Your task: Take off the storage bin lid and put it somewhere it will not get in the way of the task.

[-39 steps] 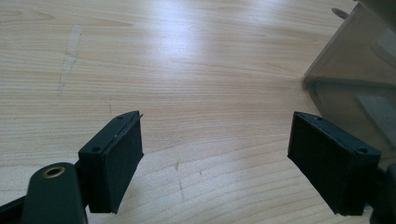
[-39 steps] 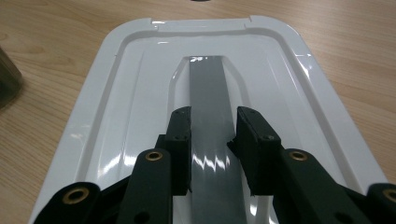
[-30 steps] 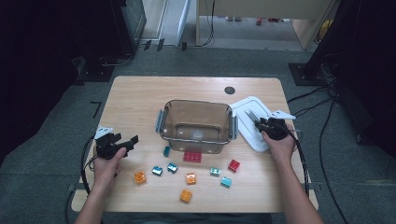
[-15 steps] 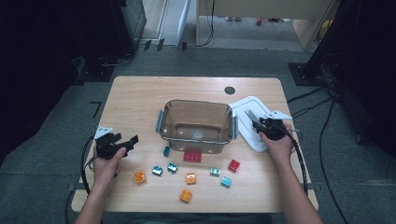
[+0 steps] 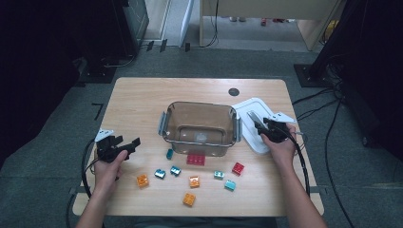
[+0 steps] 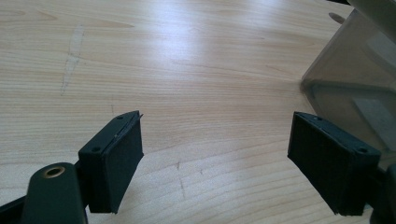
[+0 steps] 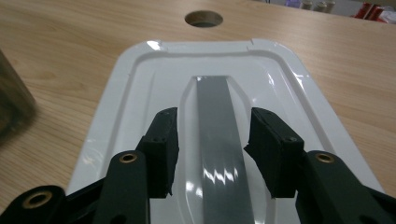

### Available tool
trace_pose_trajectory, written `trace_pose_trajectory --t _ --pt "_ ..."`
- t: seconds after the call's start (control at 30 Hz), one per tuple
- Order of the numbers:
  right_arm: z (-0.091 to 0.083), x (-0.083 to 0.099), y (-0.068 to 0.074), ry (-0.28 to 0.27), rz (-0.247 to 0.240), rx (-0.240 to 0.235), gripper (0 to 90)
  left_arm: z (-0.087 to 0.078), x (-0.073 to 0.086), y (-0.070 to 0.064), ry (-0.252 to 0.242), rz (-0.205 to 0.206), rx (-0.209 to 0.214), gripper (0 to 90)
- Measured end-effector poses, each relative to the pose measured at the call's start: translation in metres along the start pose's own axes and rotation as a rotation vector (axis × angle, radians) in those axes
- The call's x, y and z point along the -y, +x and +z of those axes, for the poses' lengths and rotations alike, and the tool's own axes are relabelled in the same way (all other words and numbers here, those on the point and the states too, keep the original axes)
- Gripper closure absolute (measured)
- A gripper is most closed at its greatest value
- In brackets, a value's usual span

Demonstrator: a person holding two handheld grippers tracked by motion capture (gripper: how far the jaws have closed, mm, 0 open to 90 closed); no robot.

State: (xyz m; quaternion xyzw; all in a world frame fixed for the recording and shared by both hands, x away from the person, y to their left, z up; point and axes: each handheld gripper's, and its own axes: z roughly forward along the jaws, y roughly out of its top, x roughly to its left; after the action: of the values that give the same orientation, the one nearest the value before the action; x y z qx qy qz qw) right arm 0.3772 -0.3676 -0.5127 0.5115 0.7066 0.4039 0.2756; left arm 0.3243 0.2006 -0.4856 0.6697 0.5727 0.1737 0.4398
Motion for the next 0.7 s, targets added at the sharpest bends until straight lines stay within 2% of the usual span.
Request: trace_pose_trajectory --t 0.1,0.13,0.23,0.3,0.43,0.6,0.7 --pt "-0.004 -0.002 0.001 -0.016 0.003 -0.013 53.8 0.000 0.000 0.000 -0.001 0.003 0.000 17.8" --pt "-0.009 -0.005 0.003 -0.027 -0.012 -0.018 51.0 -0.001 0.000 -0.001 0.000 0.003 0.002 17.8" --pt "-0.018 -0.008 0.007 -0.042 -0.010 -0.023 47.9 -0.001 0.001 -0.001 -0.001 0.002 0.002 17.8" --pt "-0.023 -0.010 0.010 -0.032 -0.024 -0.015 46.6 -0.001 0.001 -0.001 -0.001 0.004 0.002 17.8" --pt "-0.034 -0.014 0.013 -0.027 -0.011 -0.021 39.7 -0.002 0.001 -0.002 0.000 0.007 0.002 17.7" --pt "-0.046 -0.017 0.016 -0.024 -0.006 -0.058 33.4 -0.005 0.001 -0.002 -0.002 0.010 0.003 17.8" --pt "-0.055 -0.015 0.020 -0.036 -0.009 -0.072 33.4 -0.009 0.004 -0.002 -0.001 0.016 0.001 17.7"
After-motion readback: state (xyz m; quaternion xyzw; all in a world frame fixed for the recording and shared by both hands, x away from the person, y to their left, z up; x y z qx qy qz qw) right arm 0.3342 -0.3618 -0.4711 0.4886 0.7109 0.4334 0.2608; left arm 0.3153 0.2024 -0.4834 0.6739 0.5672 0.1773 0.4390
